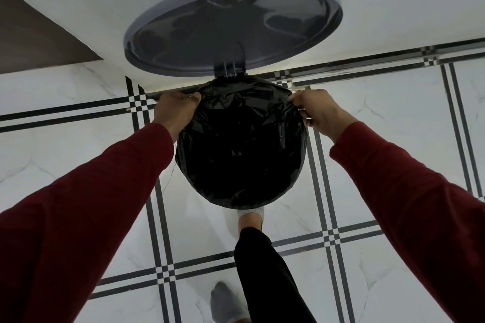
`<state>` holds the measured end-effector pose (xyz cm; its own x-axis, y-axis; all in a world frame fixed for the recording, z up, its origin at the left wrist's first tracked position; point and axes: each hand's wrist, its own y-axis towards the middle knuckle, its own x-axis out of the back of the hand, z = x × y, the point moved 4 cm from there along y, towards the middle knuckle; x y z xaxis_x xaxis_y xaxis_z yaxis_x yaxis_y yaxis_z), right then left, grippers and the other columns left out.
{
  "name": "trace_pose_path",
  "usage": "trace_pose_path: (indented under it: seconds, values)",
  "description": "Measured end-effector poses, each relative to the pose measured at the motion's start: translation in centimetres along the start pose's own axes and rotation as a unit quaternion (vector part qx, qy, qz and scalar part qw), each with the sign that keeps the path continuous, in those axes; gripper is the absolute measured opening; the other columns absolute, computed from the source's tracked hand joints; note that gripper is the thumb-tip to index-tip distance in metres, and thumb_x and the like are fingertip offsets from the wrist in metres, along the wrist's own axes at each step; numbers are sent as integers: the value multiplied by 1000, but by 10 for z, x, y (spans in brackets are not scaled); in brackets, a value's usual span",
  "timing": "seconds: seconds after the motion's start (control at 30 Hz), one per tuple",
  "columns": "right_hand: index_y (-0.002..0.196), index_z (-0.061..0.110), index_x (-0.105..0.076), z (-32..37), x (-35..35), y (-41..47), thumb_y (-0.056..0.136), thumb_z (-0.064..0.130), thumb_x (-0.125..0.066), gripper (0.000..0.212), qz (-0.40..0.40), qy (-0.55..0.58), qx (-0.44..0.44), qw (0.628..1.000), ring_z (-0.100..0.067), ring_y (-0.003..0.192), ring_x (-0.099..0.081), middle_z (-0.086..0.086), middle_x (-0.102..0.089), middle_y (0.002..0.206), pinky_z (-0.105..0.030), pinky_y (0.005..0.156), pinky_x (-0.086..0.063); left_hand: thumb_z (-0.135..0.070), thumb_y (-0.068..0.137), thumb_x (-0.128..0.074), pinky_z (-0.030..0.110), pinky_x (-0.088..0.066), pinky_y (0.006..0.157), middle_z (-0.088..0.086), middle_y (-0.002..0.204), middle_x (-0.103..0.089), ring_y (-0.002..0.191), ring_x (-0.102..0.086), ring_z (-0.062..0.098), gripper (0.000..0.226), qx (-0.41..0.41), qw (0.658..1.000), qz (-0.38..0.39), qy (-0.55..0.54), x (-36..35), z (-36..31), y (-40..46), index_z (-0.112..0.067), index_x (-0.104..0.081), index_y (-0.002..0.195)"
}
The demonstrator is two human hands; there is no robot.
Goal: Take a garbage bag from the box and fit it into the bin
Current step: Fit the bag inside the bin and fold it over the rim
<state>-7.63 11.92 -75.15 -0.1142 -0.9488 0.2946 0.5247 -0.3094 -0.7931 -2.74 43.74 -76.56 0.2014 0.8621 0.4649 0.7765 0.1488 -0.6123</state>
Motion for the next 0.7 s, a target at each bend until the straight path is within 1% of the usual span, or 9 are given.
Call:
trace_pose_path:
  seconds: [0.07, 0.13, 0.17, 0.23, 0.3, 0.4, 0.53, 0.63, 0.7]
  values:
    - [72, 20, -65, 1, -3, -1, 77, 7, -51, 19, 1, 3, -11, 1000, -11, 46, -50, 7, -59, 60, -19, 51, -40, -45, 83, -66, 41, -54, 70, 11, 79, -58, 73, -58, 25, 33, 2, 1000, 1, 3, 1, 0, 0, -11, -70, 86]
    - [62, 23, -64, 3, -6, -1, 68, 22, -58, 9, 15, 1, -7, 1000, -14, 55, -50, 7, -57, 60, -27, 60, -40, -44, 86, -66, 47, -60, 82, 11, 83, -62, 77, -62, 25, 42, 9, 1000, -4, 11, 1, 2, 1, -3, -75, 96]
    - [61, 24, -68, 2, -8, 1, 69, 31, -62, 13, 28, -5, 0, 1000, -14, 57, -55, 9, -61, 62, -29, 64, -42, -43, 88, -66, 48, -60, 85, 11, 84, -63, 78, -62, 26, 44, 9, 1000, -4, 14, 1, 2, 1, -1, -75, 98]
    - [69, 28, -79, 0, -9, 3, 78, 44, -69, 21, 42, -22, 14, 999, -9, 60, -69, 12, -73, 71, -25, 65, -50, -42, 88, -65, 47, -59, 81, 12, 83, -62, 78, -62, 26, 41, 5, 1000, -1, 20, 0, 1, 0, -3, -73, 95]
    - [85, 23, -80, 1, -9, 8, 84, 48, -72, 26, 31, -34, 32, 998, -11, 73, -77, 6, -81, 85, -23, 64, -56, -41, 89, -65, 47, -59, 79, 12, 82, -61, 76, -61, 26, 42, 6, 1000, -3, 22, 1, -1, 0, -1, -72, 94]
    - [97, 16, -78, 4, -9, 11, 81, 54, -71, 42, -20, -78, 49, 996, -18, 89, -75, 1, -79, 97, -30, 81, -58, -42, 88, -66, 45, -59, 75, 11, 80, -62, 75, -62, 26, 42, 10, 1000, -10, 19, 2, -2, 0, -1, -72, 93]
    - [82, 10, -75, 7, -13, 11, 84, 52, -68, 42, -49, -104, 79, 990, -13, 79, -71, 3, -75, 83, -26, 71, -53, -42, 88, -65, 34, -47, 67, 6, 67, -54, 66, -56, 23, 31, 4, 1000, -16, 21, 0, -1, -2, -17, -59, 70]
    - [87, 12, -72, 9, -20, 13, 88, 37, -68, 25, -22, -72, 98, 992, -18, 82, -71, -1, -74, 87, -36, 81, -60, -41, 90, -65, 32, -47, 68, 2, 62, -53, 63, -55, 21, 37, 5, 999, -29, 31, 0, -1, -2, -18, -53, 63]
    - [91, 11, -73, 10, -22, 14, 91, 39, -66, 29, -21, -82, 101, 991, -25, 93, -73, -8, -77, 96, -41, 92, -60, -40, 90, -64, 33, -48, 68, 2, 63, -55, 63, -56, 21, 35, 7, 999, -34, 35, -1, -1, -1, -17, -55, 65]
